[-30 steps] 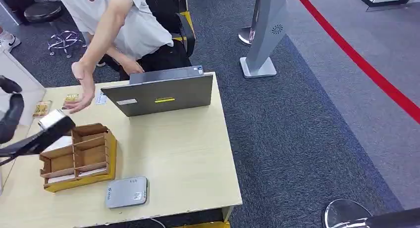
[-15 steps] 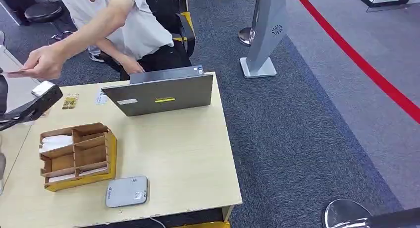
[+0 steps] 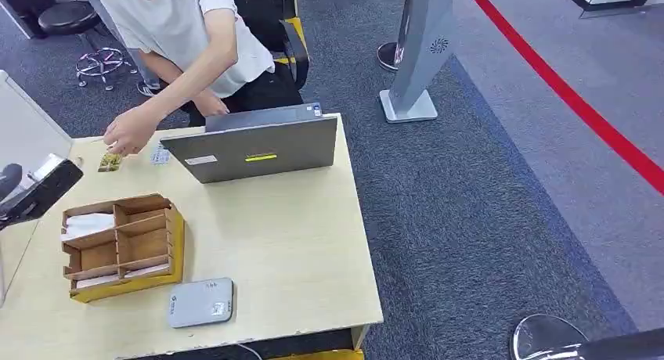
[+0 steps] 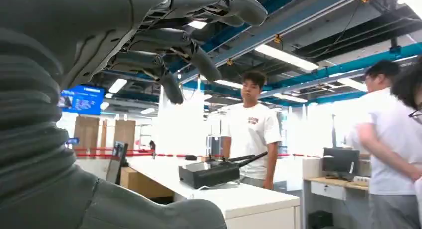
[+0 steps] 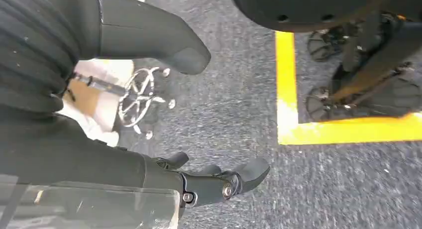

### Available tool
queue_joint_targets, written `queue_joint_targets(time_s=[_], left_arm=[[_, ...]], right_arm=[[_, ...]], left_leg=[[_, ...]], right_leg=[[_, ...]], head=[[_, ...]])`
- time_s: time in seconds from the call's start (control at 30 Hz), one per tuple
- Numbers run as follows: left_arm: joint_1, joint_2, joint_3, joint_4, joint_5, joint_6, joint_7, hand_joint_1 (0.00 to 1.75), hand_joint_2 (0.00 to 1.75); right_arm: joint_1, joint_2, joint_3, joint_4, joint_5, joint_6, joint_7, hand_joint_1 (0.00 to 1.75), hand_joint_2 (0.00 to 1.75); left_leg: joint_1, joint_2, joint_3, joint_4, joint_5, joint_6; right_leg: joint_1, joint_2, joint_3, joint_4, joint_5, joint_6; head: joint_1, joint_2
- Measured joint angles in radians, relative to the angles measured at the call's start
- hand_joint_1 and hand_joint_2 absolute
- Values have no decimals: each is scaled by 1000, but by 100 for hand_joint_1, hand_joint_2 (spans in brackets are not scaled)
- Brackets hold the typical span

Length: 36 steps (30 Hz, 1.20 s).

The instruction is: Pass the card to the sensor for recognition and then transmit it.

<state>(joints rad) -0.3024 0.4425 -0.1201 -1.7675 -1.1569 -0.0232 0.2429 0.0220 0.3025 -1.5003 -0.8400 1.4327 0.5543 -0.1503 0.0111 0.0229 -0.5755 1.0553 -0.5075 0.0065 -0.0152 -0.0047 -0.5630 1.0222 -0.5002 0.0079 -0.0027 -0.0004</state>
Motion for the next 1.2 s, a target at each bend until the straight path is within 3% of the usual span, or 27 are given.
queue_joint_targets(time_s=[0.13,0.2,0.27,0.3,0.37,0.43,0.47,0.53,0.57,0.6,0.63,0.67,0.73,0.8,0.83,0.93,1.03,1.2], left_arm=[[177,20,75,-164,58,40,-58,0,175],[299,32,132,-247,109,105,-106,0,175],[459,25,237,-341,198,178,-198,0,175],[522,14,294,-377,231,187,-248,0,175],[596,-15,381,-426,291,170,-291,0,175],[656,-76,480,-467,398,97,-352,0,175],[670,-138,555,-484,486,27,-397,0,175],[592,-266,758,-487,728,-235,-446,0,175],[543,-333,884,-479,824,-363,-432,0,0],[505,-374,1032,-448,904,-456,-394,0,0],[469,-414,1155,-407,965,-491,-349,0,0],[436,-444,1273,-347,1039,-456,-285,0,175],[402,-506,1417,-226,1173,-262,-203,0,175],[380,-544,1489,-145,1248,-120,-146,0,175],[370,-577,1525,-106,1294,-26,-85,0,175],[359,-667,1573,-17,1260,137,19,0,175],[352,-726,1574,112,1155,192,51,0,175],[336,-782,1574,336,1052,210,16,0,175]], right_arm=[[7,0,0,19,-61,-19,12,0,175],[8,0,0,29,-95,-33,22,0,175],[15,0,0,40,-119,-45,34,0,175],[21,0,0,44,-124,-49,37,0,175],[24,0,0,50,-138,-55,50,0,175],[23,0,0,51,-151,-58,63,0,175],[24,0,0,51,-156,-58,69,0,175],[26,0,0,50,-159,-47,73,0,175],[25,0,0,49,-162,-40,72,0,175],[22,0,0,45,-166,-32,68,0,175],[22,0,0,43,-164,-27,64,0,175],[22,0,0,40,-158,-21,59,0,175],[20,0,0,39,-146,-16,54,0,175],[19,0,0,38,-140,-14,50,0,175],[15,0,0,35,-126,-13,45,0,175],[5,0,0,34,-110,-10,42,0,175],[-4,0,0,33,-111,-16,43,0,175],[-13,0,0,35,-108,-32,50,0,175]], left_leg=[[0,2,-1,0,-1,0],[0,4,0,-1,-2,-1],[0,9,3,-1,-5,0],[0,8,3,-1,-5,0],[0,3,2,-1,-5,0],[0,2,2,-1,-5,0],[0,2,2,-1,-5,0],[0,-2,0,-1,-4,2],[0,-3,0,-1,-3,2],[0,-1,1,-1,-4,1],[0,1,2,-1,-5,0],[-1,5,4,-1,-5,0],[0,7,5,-1,-5,0],[1,3,5,-1,-5,0],[0,-1,5,-1,-5,0],[0,-6,5,-1,-5,1],[-1,-8,4,-1,-4,1],[-1,-8,5,-1,-3,3]], right_leg=[[0,2,0,0,0,0],[0,5,0,0,0,0],[0,10,-1,0,-1,0],[0,8,-1,-1,-2,-1],[0,3,1,-1,-5,1],[-1,3,2,-1,-5,1],[0,3,2,-1,-5,1],[-1,-1,2,-1,-5,2],[0,-3,3,-2,-5,2],[0,-1,3,-2,-4,1],[0,0,2,-1,-3,-1],[0,4,2,-1,-3,-1],[0,6,2,-1,-3,-1],[0,3,3,-1,-4,-1],[0,-1,3,-2,-5,1],[-1,-6,7,-3,-6,2],[-1,-8,9,-4,-5,2],[-1,-8,10,-4,-4,4]], head=[[1,0],[2,0],[-1,0],[0,0],[0,0],[0,0],[-2,0],[-1,0],[2,0],[9,0],[6,0],[4,0],[2,0],[2,0],[3,0],[2,0],[3,0],[3,0]])
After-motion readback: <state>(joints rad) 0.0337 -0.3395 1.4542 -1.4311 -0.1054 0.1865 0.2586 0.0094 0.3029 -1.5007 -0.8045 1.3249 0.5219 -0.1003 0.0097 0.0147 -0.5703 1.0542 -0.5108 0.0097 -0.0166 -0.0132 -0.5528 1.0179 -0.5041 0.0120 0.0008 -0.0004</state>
